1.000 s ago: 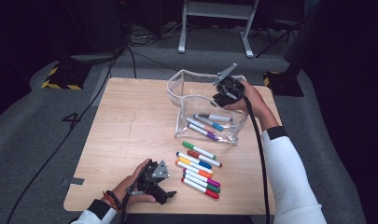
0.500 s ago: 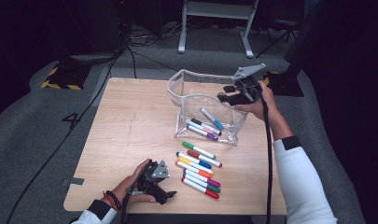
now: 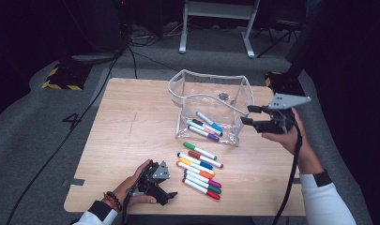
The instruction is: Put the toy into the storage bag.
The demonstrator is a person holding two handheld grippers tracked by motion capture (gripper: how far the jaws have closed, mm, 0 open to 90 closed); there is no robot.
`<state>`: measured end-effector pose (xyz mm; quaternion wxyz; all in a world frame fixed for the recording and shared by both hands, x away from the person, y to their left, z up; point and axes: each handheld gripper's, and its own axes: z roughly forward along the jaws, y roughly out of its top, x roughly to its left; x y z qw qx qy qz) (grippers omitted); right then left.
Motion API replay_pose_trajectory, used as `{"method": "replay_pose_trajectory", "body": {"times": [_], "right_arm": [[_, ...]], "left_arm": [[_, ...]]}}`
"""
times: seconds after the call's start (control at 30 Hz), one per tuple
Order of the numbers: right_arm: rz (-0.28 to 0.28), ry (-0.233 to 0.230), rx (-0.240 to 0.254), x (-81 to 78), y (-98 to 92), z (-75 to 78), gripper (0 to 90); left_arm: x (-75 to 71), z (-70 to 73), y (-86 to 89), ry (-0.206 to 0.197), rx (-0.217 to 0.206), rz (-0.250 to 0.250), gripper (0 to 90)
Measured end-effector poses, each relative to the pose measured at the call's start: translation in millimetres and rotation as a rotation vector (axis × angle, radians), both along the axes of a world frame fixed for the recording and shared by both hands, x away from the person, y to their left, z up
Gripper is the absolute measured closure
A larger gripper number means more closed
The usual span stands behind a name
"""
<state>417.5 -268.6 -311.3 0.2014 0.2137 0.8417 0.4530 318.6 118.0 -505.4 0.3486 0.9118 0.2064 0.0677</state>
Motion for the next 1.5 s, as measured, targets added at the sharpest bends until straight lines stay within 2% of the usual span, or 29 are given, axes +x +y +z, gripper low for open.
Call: {"method": "replay_pose_trajectory", "body": {"times": [0.1, 0.17, 0.2, 0.27, 0.3, 0.37, 0.47, 0.53, 0.6, 0.73, 0.87, 1.03, 1.3, 1.33, 1.4, 1.5], "right_arm": [[0.013, 0.004, -0.002, -18.9, -7.0, -20.8, 48.3], [0.045, 0.018, -0.004, -29.0, -10.0, -38.0, 50.3], [0.049, 0.037, 0.002, -32.4, -10.4, -47.5, 51.9], [0.057, 0.058, -0.018, -37.2, -7.5, -66.1, 53.2], [0.062, 0.063, -0.020, -38.8, -5.4, -74.5, 55.4], [0.097, 0.102, -0.012, -39.8, 0.9, -90.3, 59.8], [0.138, 0.128, -0.057, -39.0, 16.8, -108.6, 62.5], [0.159, 0.129, -0.084, -37.2, 29.4, -118.0, 63.4], [0.182, 0.150, -0.091, -32.4, 43.0, -126.2, 63.6], [0.222, 0.140, -0.147, -19.5, 75.9, -140.4, 64.1], [0.221, 0.144, -0.157, -2.7, 103.9, -151.7, 64.3], [0.210, 0.151, -0.166, 12.2, 127.9, -162.0, 63.8], [0.171, 0.154, -0.181, 26.2, 144.5, -170.1, 63.1], [0.169, 0.178, -0.182, 30.1, 146.9, -172.4, 63.7], [0.155, 0.180, -0.210, 32.0, 149.1, -175.4, 65.3], [0.138, 0.218, -0.197, 36.0, 147.4, -180.1, 64.5]], "left_arm": [[-0.1, 0.0, 0.0, 0.000, 0.000, 0.001, 0.6], [-0.1, 0.0, 0.0, 0.001, -0.001, 0.001, 0.6], [-0.1, 0.0, 0.0, 0.000, -0.001, 0.001, 0.6], [-0.1, 0.0, 0.0, 0.000, 0.000, 0.001, 0.6], [-0.1, 0.0, 0.0, 0.000, 0.000, 0.001, 0.6], [0.1, 0.1, 0.1, 0.000, 0.002, -0.001, 0.6], [0.0, 0.1, 0.1, 0.000, 0.001, 0.000, 0.6], [0.0, 0.0, 0.0, 0.000, 0.000, 0.001, 0.6], [0.1, 0.0, 0.0, 0.000, 0.000, -0.001, 0.5], [-0.1, 0.0, 0.0, 0.001, 0.000, 0.001, 0.6], [-0.2, 0.0, 0.1, 0.001, 0.000, 0.001, 0.6], [-0.2, 0.0, 0.2, 0.001, 0.000, 0.000, 0.6], [-0.3, 0.1, 0.3, 0.001, 0.001, 0.001, 0.6], [-0.3, 0.1, 0.3, 0.002, 0.001, 0.001, 0.6], [-0.3, 0.1, 0.3, 0.002, 0.001, 0.001, 0.5], [-0.3, 0.1, 0.3, 0.002, 0.001, 0.001, 0.6]]}}
